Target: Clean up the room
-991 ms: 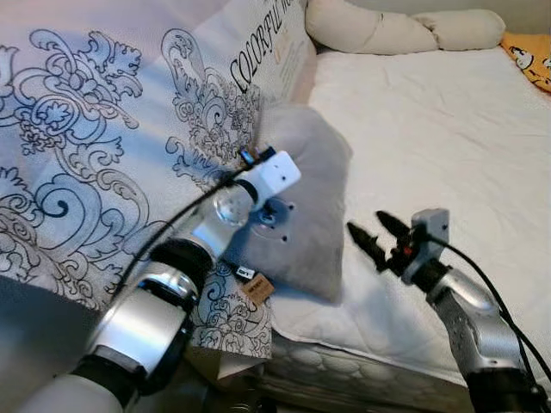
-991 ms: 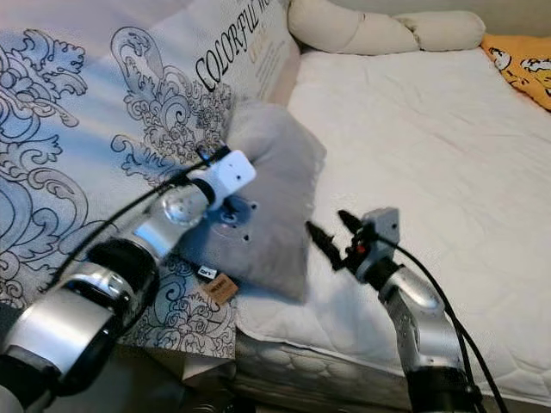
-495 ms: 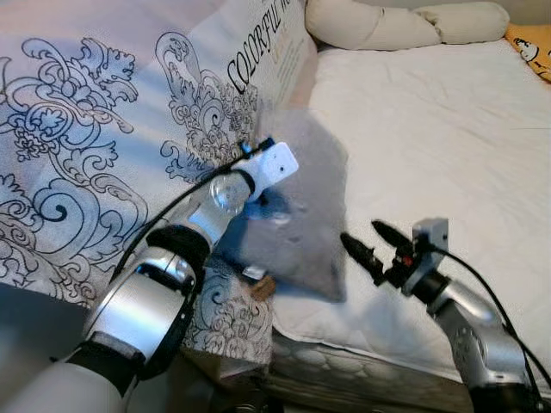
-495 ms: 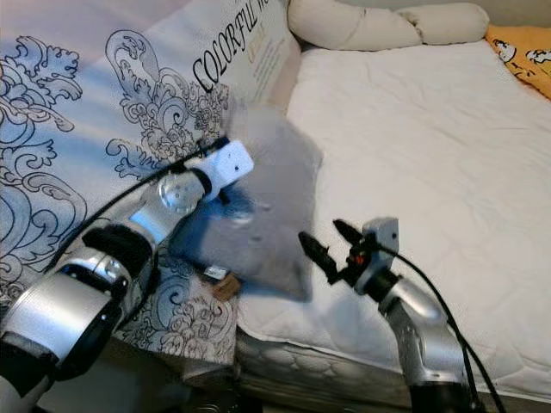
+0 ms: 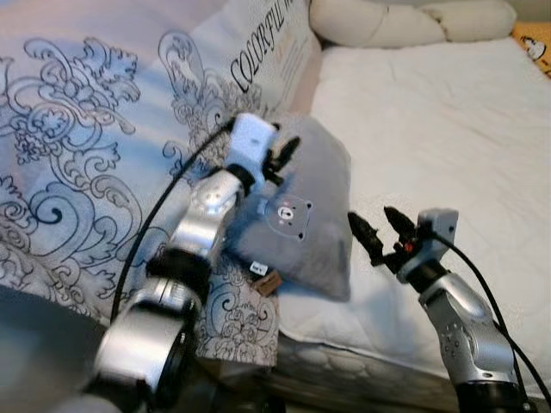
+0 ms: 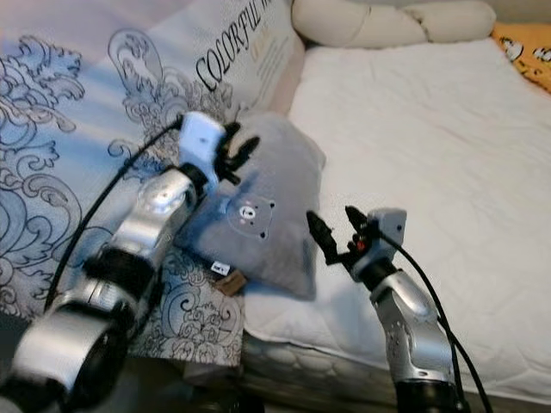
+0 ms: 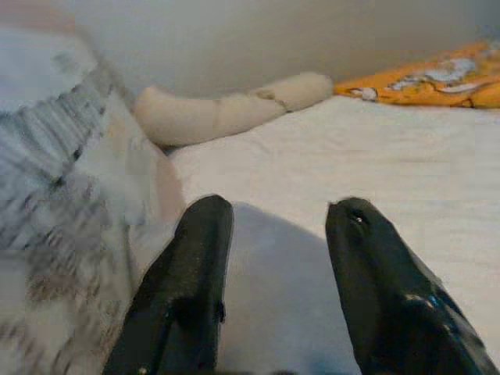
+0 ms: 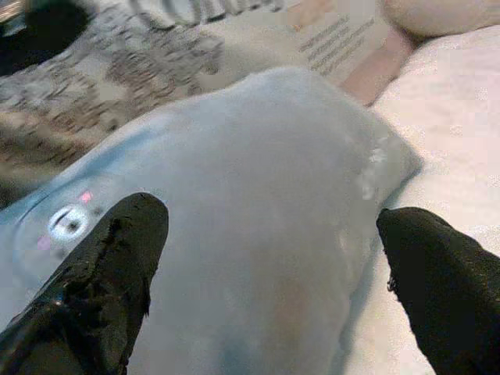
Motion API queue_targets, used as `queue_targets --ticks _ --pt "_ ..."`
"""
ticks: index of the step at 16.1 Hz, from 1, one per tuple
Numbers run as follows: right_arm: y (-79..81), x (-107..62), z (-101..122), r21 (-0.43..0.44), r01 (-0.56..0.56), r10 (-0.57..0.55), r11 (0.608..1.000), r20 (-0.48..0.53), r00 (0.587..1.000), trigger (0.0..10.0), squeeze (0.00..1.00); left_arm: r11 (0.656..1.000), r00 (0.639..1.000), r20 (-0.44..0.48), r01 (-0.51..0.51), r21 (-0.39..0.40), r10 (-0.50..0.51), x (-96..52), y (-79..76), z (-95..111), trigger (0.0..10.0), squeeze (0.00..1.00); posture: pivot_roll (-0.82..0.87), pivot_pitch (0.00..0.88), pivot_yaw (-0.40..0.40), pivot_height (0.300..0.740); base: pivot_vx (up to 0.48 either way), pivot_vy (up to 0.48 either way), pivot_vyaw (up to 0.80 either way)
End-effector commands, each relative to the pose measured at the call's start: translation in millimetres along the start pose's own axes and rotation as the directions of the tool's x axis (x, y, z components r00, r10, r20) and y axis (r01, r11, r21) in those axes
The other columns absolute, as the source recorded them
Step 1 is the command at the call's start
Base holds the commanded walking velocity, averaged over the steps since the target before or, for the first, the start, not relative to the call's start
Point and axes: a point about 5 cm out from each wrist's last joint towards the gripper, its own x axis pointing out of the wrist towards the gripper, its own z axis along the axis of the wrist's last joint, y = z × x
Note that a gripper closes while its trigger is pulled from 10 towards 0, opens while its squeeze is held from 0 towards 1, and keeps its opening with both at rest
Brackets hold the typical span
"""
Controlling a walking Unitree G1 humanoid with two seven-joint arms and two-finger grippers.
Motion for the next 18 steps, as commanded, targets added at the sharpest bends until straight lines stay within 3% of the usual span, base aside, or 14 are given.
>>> queue_targets --ticks 1,2,3,5,6,7,9,11,13,18 --pt "3.7 6.0 9 -0.002 0.023 -0.023 1.000 0.033 0.999 10.0 0.00 0.998 0.998 0.005 -0.055 -0.018 0.055 -7.8 11.2 1 10.0 1.00 0.06 0.000 0.130 0.740 0.000 0.000 0.00" --pt "5.5 8.8 12 -0.002 0.057 -0.057 0.998 0.057 0.997 10.0 0.00 0.997 0.997 0.018 -0.080 -0.018 0.080 -14.4 12.0 0 10.0 1.00 0.07 0.000 0.115 0.740 0.000 0.000 0.00" --pt "7.8 16.7 17 -0.036 0.129 -0.127 0.991 0.055 0.990 10.0 0.00 0.993 0.993 0.020 -0.120 -0.024 0.120 -31.1 9.0 -4 10.0 1.00 0.10 0.000 0.085 0.740 0.000 0.000 0.00" --pt "13.4 19.2 19 0.012 0.176 -0.176 0.984 0.060 0.983 10.0 0.00 0.987 0.987 0.028 -0.159 -0.017 0.159 -51.0 4.2 -3 10.0 0.92 0.13 0.000 0.051 0.740 0.000 -0.362 0.00" --pt "16.5 18.7 22 0.042 0.211 -0.214 0.977 0.118 0.970 10.0 0.00 0.981 0.980 0.036 -0.194 -0.031 0.195 -61.2 4.0 5 10.0 0.90 0.14 0.000 0.028 0.740 0.000 -0.480 0.00" --pt "18.8 18.5 29 0.071 0.226 -0.235 0.972 0.195 0.952 10.0 0.00 0.976 0.975 0.038 -0.217 -0.033 0.218 -66.8 4.0 10 10.0 0.90 0.15 0.000 0.016 0.740 0.000 -0.480 0.00" --pt "26.3 18.4 21 0.052 0.214 -0.220 0.975 0.163 0.962 10.0 0.00 0.964 0.964 -0.017 -0.264 -0.041 0.264 -77.8 3.9 0 10.0 0.87 0.15 0.000 0.021 0.740 0.000 -0.480 0.00" --pt "21.7 16.0 20 0.052 0.285 -0.290 0.957 0.171 0.942 10.0 0.00 0.964 0.963 -0.050 -0.265 -0.033 0.263 -83.0 -0.1 -5 10.0 0.87 0.14 0.000 0.030 0.740 0.000 -0.480 0.00" --pt "14.2 10.9 27 0.126 0.372 -0.391 0.920 0.203 0.898 10.0 0.00 0.959 0.957 -0.080 -0.281 -0.035 0.278 -90.0 0.8 -8 10.0 0.87 0.12 0.000 0.035 0.740 0.000 -0.480 0.00" --pt "9.0 6.7 26 0.203 0.406 -0.445 0.891 0.214 0.870 10.0 0.00 0.959 0.955 -0.119 -0.279 -0.040 0.273 -91.3 -5.9 -10 10.0 0.87 0.11 0.000 0.054 0.740 0.000 -0.480 0.00"
